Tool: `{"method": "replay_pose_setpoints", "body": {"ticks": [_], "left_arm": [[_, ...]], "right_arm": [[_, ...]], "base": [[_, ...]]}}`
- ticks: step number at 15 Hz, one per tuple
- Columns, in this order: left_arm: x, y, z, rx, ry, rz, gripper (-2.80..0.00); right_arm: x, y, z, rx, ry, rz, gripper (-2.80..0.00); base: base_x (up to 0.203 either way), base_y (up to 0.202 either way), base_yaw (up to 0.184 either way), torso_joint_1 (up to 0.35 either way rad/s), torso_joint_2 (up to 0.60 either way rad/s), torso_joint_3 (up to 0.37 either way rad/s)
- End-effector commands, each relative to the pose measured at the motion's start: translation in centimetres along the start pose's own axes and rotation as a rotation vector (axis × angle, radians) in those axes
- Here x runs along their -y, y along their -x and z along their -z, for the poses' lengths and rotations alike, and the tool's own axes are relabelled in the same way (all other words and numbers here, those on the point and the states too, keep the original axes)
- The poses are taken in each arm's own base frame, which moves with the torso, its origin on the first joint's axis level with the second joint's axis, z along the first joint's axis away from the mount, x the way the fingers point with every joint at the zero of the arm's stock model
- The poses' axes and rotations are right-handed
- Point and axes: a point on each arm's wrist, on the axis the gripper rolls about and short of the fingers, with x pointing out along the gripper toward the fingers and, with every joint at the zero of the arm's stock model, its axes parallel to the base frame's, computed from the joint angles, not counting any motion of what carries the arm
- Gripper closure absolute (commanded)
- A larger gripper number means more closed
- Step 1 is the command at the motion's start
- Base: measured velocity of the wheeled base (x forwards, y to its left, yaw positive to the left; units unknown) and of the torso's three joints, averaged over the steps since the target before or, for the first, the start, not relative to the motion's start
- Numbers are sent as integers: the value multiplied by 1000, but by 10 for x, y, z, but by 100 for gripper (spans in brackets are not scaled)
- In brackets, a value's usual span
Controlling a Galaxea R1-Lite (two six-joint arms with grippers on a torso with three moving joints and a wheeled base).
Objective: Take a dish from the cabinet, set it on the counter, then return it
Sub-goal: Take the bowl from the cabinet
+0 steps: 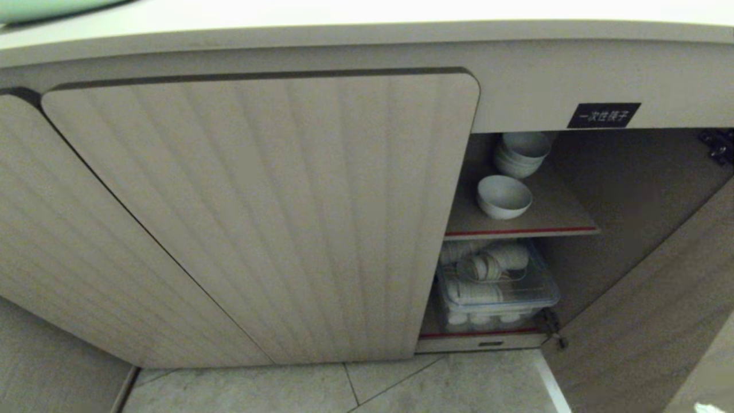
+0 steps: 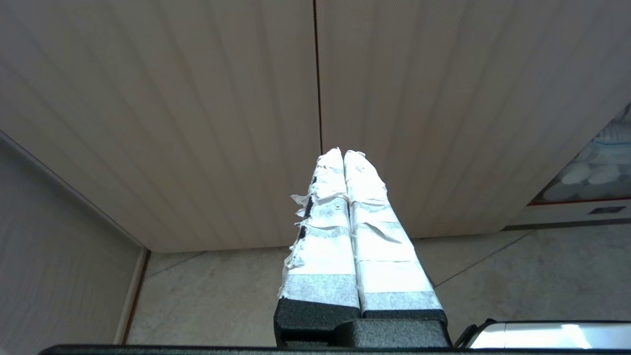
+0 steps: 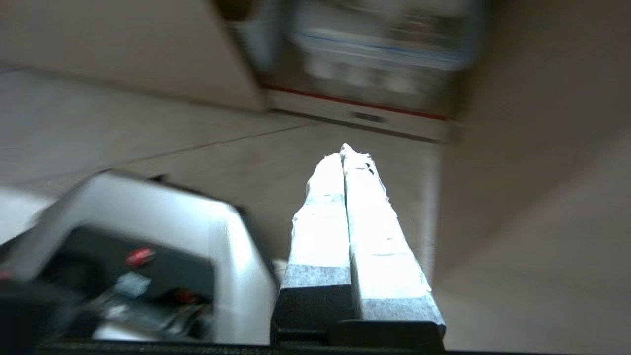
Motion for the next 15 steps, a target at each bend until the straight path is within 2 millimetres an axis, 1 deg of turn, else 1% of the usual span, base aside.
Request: {"method": "replay_pose_setpoints", "body": {"ticks": [1, 4, 6, 11, 15], "left_arm": [[0, 0, 0, 0, 0, 0, 0], [0, 0, 0, 0, 1, 0, 0], [0, 0, 0, 0, 0, 0, 0], [0, 0, 0, 0, 0, 0, 0], [0, 0, 0, 0, 0, 0, 0]], "right_arm": [[4, -14, -11, -71, -20, -76, 0], [2, -26, -21, -116, -21, -260, 0], [0, -33, -25, -163, -24, -344, 0], [6, -66, -39, -262, -55, -369, 0], [13, -96, -44, -257, -58, -368, 0]], "base": [[0, 0, 0, 0, 0, 0], [0, 0, 0, 0, 0, 0], [0, 0, 0, 0, 0, 0], [0, 0, 0, 0, 0, 0], [0, 0, 0, 0, 0, 0]]}}
